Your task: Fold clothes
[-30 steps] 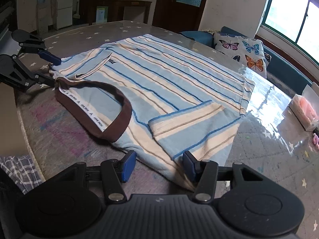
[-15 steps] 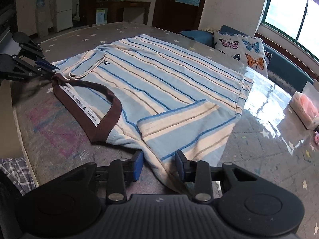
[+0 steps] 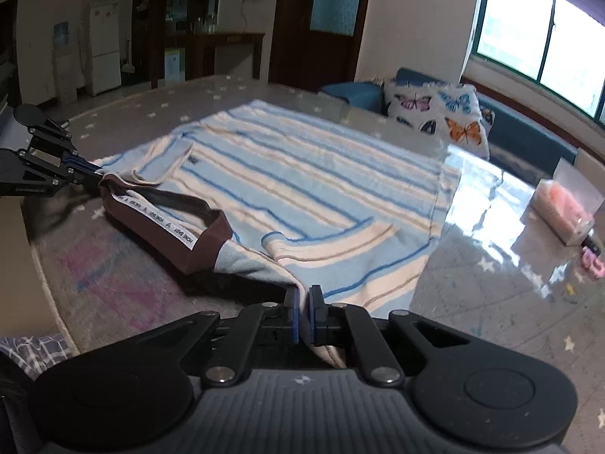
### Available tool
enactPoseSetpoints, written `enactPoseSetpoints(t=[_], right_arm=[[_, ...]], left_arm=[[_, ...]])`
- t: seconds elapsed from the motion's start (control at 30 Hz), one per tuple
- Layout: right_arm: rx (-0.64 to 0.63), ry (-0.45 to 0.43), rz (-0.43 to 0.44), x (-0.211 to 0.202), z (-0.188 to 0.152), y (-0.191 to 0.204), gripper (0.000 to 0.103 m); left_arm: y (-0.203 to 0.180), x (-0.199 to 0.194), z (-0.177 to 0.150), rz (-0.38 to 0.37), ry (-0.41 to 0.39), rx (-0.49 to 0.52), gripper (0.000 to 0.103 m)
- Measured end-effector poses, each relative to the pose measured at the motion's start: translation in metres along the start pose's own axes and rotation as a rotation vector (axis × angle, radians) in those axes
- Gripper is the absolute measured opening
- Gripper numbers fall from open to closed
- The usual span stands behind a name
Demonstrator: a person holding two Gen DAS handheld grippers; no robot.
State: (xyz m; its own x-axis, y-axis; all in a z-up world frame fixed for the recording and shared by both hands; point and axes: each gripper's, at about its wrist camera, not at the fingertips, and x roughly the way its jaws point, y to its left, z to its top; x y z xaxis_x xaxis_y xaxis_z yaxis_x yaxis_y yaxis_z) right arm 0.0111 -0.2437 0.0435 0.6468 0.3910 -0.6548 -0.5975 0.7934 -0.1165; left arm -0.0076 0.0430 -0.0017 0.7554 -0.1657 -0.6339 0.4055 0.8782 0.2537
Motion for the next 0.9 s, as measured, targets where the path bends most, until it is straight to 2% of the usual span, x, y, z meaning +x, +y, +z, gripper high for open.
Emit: enactPoseSetpoints(t=[0.17, 0.27, 0.43, 0.53, 0.63, 0.77, 0.9], right_arm=[[-0.013, -0.036, 0.009, -0.035, 0.003, 0.009, 0.004], [-0.014, -0.073, 0.012, -0.068, 0.005, 0.017, 0.004], [-0.014, -0.164, -0.011, -0.102, 0.023, 0.02, 0.004], [-0.023, -0.2, -0.042, -0.101, 0.038, 0.013, 0.004], [-0.028, -0.22, -0.06, -0.09, 0.054, -0.001, 0.004], [-0.015, -0.216, -0.067, -0.059, 0.079, -0.027, 0.004], [0.02, -0.186, -0.067, -0.02, 0.1, -0.053, 0.004]], left_arm=[[-0.003, -0.048, -0.001, 0.012, -0.073, -0.034, 0.004], [-0.003, -0.077, 0.004, 0.06, -0.127, -0.045, 0.004], [0.002, -0.091, 0.027, 0.119, -0.214, -0.036, 0.004], [0.01, -0.083, 0.043, 0.137, -0.251, -0.026, 0.004], [0.024, -0.063, 0.061, 0.15, -0.255, -0.027, 0.004], [0.044, -0.023, 0.085, 0.158, -0.229, -0.034, 0.004], [0.069, 0.024, 0.106, 0.143, -0.17, -0.069, 0.004]])
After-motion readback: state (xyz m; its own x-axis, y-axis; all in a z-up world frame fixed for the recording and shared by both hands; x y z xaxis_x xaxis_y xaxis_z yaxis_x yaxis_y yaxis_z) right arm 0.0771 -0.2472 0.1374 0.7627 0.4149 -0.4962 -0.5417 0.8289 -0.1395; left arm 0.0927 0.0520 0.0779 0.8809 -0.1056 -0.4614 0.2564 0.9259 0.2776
